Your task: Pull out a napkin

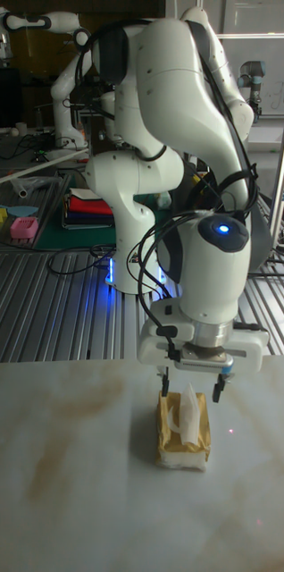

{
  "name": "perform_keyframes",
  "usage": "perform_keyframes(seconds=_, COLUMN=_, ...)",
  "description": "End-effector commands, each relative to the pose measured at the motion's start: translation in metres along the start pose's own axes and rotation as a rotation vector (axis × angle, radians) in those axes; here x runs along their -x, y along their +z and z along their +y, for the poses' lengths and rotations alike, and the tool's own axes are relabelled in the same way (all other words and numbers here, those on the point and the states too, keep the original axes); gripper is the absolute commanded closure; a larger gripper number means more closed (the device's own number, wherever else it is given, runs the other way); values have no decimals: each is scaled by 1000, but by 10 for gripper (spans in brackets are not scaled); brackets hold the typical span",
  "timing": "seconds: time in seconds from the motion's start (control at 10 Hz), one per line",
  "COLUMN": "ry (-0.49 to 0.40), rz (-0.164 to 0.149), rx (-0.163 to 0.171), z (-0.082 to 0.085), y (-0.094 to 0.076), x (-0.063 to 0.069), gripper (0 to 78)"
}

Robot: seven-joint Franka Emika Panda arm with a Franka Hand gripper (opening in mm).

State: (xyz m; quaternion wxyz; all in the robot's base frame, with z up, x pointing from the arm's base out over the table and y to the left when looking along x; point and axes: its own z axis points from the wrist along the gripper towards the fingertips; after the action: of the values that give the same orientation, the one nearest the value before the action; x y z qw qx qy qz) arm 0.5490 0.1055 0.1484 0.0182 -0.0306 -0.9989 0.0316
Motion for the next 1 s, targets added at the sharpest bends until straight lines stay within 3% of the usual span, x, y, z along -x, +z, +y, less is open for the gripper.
perform_keyframes(seconds=0.1, ry=-21, rz=-2, rx=-20, z=1, y=3, x=3, gripper=2)
perform_keyframes(seconds=1.0, ry=-49, rz=-1, rx=-13, z=8, y=15, x=9, gripper=2)
